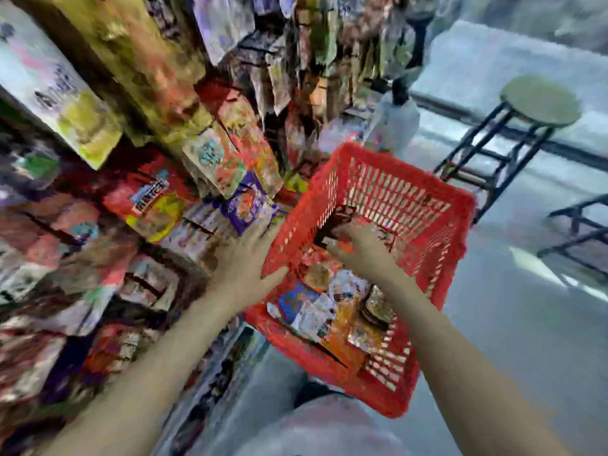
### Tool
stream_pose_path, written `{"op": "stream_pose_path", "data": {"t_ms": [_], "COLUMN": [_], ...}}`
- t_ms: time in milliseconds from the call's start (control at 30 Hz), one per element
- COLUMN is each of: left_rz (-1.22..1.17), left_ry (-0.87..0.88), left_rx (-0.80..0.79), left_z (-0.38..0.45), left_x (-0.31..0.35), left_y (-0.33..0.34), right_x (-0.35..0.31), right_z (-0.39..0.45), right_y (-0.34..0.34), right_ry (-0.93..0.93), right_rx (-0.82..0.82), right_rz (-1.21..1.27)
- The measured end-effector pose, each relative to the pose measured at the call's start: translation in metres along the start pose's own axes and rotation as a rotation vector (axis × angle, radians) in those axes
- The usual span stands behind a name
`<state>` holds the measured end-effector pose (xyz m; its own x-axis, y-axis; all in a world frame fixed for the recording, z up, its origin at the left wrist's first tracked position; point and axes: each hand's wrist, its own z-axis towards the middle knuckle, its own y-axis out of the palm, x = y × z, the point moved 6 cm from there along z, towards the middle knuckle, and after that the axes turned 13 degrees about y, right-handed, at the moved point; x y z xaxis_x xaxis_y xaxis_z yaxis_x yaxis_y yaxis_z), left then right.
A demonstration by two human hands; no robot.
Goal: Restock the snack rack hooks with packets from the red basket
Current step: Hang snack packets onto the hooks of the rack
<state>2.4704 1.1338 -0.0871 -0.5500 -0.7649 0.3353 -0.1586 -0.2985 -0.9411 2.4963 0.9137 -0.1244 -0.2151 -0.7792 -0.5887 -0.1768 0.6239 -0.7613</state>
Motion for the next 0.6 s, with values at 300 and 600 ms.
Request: {"op": "stream_pose_path", "data": {"t_ms": [300,600], "left_rz": [-0.044,0.001], "left_ry": [-0.092,-0.113], "left_rx": [-0.171,-0.129], "left_z": [0.024,0.050], "left_x": [-0.022,-0.027], "left_y": [0.056,0.064], "right_x": [0.088,0.116], "right_z": [0.065,0.107], "right_y": [0.084,0.111], "right_ry": [0.511,0.831], "right_rx": [-0.061,0.046], "right_rz": [0.224,0.593]}}
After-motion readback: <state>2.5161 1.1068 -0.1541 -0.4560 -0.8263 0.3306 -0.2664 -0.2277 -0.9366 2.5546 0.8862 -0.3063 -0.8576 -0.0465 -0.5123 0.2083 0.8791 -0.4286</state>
